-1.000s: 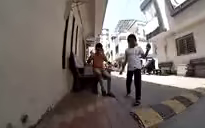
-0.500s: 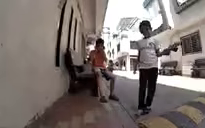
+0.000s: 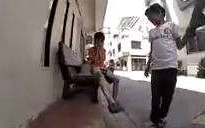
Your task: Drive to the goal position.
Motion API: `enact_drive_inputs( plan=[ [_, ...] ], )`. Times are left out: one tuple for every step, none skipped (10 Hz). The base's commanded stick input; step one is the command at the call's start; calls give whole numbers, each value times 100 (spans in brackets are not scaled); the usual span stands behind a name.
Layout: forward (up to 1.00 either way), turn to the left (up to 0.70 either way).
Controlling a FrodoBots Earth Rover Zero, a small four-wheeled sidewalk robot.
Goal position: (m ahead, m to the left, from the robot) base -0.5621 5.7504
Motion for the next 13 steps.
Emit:
enact_drive_inputs(
  plan=[
    [70, -35],
    [70, -35],
    [70, -35],
    [70, -35],
    [70, -35],
    [70, -35],
    [70, -35],
    [70, -32],
    [70, 0],
    [45, 0],
    [0, 0],
    [0, 0],
    [0, 0]
  ],
)
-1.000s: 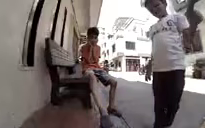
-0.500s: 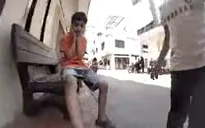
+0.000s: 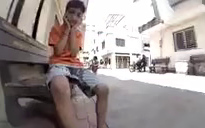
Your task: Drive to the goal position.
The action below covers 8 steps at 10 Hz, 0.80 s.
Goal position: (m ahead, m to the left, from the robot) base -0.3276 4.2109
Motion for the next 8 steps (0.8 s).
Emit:
enact_drive_inputs(
  plan=[
    [0, 0],
    [0, 0],
    [0, 0],
    [0, 0],
    [0, 0],
    [0, 0],
    [0, -47],
    [0, -67]
  ],
)
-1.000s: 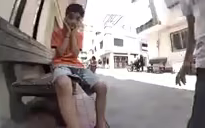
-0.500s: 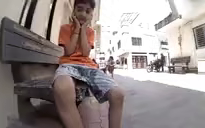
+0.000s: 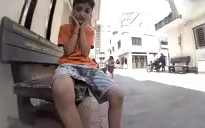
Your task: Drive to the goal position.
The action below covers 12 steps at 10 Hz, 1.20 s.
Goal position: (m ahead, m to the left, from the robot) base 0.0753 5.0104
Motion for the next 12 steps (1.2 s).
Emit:
enact_drive_inputs(
  plan=[
    [0, -70],
    [0, -70],
    [0, -70],
    [0, -70],
    [0, -70],
    [0, -70],
    [0, -70],
    [0, -70],
    [0, -70],
    [0, -70],
    [0, -70],
    [0, -70]
  ],
)
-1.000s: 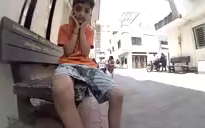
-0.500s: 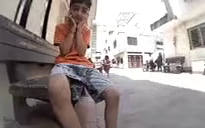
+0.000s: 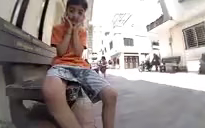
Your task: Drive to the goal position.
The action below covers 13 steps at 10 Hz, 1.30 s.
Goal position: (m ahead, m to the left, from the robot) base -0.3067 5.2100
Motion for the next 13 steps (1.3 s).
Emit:
enact_drive_inputs(
  plan=[
    [0, -70],
    [0, -70],
    [0, -70],
    [0, -70],
    [0, -70],
    [0, -70],
    [0, -70],
    [0, -70],
    [0, -70],
    [0, -70],
    [0, -70],
    [0, -70],
    [0, -70]
  ],
)
